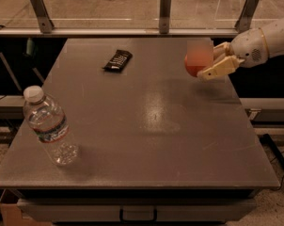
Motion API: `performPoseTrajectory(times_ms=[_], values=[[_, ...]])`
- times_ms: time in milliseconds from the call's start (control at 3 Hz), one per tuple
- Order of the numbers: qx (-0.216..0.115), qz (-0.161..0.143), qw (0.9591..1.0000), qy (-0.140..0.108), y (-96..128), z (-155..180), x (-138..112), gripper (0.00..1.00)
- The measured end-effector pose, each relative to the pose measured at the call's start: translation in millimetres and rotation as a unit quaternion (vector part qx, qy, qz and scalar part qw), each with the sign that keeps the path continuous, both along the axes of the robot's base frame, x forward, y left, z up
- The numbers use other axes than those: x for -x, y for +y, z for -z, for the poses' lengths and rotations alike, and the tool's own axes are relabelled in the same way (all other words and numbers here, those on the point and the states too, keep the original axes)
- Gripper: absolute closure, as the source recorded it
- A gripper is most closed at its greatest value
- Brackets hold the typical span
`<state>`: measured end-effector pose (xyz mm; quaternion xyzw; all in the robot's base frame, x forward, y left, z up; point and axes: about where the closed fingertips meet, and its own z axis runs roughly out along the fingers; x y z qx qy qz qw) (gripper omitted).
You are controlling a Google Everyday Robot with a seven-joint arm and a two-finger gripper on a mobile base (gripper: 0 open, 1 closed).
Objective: Pick apple
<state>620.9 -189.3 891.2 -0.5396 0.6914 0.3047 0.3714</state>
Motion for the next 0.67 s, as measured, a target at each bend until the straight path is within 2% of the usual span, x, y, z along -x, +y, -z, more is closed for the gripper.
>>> performPoseTrajectory(times_ms=[333, 667], values=[[-0.065, -0.003, 0.9978, -0.009, -10.7, -42.5, 8.2, 1.0], [-0.076, -0.004, 0.9969, -0.018, -9.8, -54.2, 7.3, 1.0]])
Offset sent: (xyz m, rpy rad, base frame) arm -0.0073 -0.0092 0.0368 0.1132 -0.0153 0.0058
